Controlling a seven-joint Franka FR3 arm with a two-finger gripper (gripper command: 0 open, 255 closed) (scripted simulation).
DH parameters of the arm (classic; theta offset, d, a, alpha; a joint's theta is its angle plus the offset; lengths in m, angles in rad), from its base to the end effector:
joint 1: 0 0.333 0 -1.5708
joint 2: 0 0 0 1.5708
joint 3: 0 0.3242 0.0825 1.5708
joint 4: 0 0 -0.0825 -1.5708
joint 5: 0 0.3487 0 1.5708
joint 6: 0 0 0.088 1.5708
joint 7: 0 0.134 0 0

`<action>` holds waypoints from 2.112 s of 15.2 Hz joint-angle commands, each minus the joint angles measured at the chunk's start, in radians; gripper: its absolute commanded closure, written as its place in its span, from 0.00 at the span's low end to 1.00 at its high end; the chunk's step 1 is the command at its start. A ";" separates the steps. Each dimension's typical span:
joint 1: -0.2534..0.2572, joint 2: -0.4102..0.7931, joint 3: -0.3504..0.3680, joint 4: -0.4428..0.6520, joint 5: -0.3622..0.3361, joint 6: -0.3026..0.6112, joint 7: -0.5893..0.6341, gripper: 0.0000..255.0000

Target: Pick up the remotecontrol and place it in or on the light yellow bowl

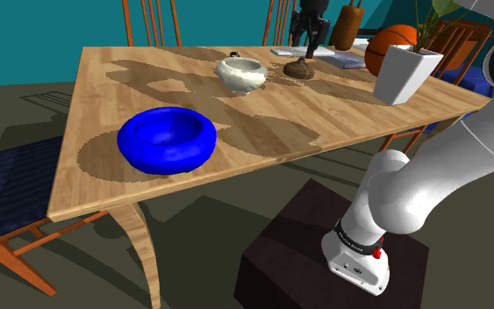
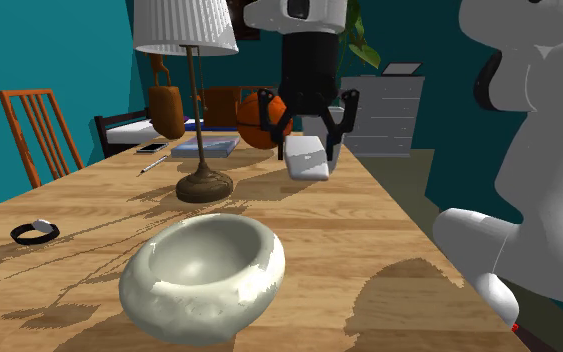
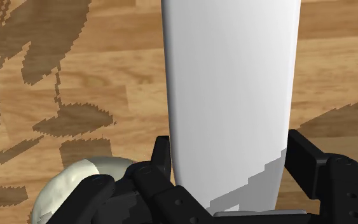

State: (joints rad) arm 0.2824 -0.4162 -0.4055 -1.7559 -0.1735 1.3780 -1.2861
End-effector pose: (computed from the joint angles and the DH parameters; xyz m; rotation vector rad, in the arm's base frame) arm 0.3593 -0.1146 0.6751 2.6187 1.7156 -0.0037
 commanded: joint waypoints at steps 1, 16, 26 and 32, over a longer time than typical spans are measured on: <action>0.002 0.011 0.000 0.039 0.004 -0.028 -0.003 1.00; 0.025 0.590 -0.033 0.643 0.240 -0.102 0.021 1.00; 0.057 0.489 -0.016 0.371 0.193 0.078 0.047 1.00; 0.062 0.465 -0.012 0.291 0.183 0.136 0.054 1.00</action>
State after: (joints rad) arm 0.3444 0.0499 -0.4177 -1.4615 0.0102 1.5113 -1.2321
